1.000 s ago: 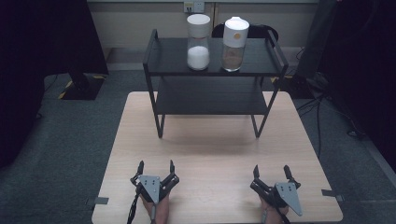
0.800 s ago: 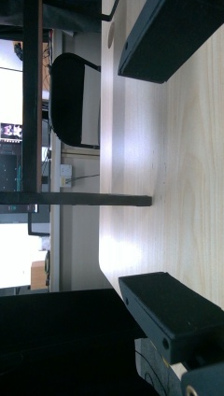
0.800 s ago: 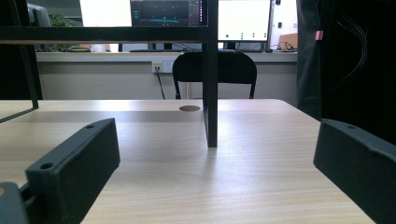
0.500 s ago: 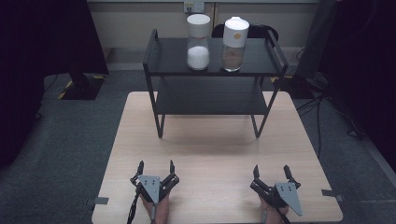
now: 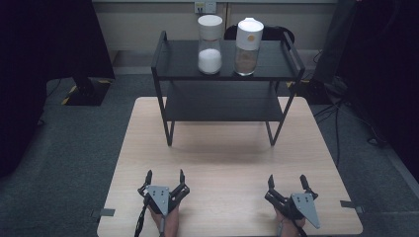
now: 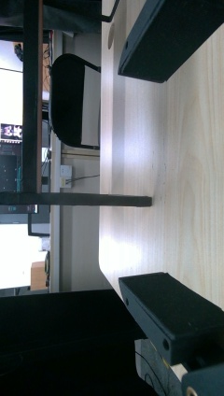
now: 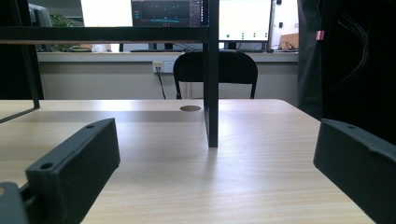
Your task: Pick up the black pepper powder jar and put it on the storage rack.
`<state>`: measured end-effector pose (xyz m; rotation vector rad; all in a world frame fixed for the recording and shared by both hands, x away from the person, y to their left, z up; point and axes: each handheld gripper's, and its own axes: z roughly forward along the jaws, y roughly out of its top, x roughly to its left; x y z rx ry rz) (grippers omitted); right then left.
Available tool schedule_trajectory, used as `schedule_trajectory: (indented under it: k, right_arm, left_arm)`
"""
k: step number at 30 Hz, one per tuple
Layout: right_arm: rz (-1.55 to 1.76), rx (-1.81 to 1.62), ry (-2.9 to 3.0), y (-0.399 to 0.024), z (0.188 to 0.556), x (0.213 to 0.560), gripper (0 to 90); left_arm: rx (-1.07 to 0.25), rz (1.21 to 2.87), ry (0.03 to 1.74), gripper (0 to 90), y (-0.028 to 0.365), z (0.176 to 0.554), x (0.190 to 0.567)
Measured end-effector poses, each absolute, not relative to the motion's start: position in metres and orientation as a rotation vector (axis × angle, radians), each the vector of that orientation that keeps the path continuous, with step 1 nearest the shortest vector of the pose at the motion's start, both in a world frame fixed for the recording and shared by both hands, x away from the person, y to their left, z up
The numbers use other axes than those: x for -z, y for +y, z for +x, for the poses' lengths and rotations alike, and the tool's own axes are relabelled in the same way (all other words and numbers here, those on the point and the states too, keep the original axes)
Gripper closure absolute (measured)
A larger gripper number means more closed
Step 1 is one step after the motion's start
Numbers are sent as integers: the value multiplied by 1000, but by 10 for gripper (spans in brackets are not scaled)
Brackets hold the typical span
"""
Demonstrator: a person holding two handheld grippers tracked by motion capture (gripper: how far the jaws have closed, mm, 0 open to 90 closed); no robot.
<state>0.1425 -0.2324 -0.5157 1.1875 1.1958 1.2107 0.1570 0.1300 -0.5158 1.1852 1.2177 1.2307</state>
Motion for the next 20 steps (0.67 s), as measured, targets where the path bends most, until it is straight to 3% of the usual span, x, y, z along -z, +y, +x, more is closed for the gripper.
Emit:
schedule_trajectory:
  k: [17,20]
  right_arm:
    - [1189,-1209,1194,-232,143,516,0]
    - [1190,-1207,1192,-232,143,516,0]
  left_arm:
    - [-1231,1185,1219,8,130,157,516]
    - [-1181,1185,1186,0,138,155,517]
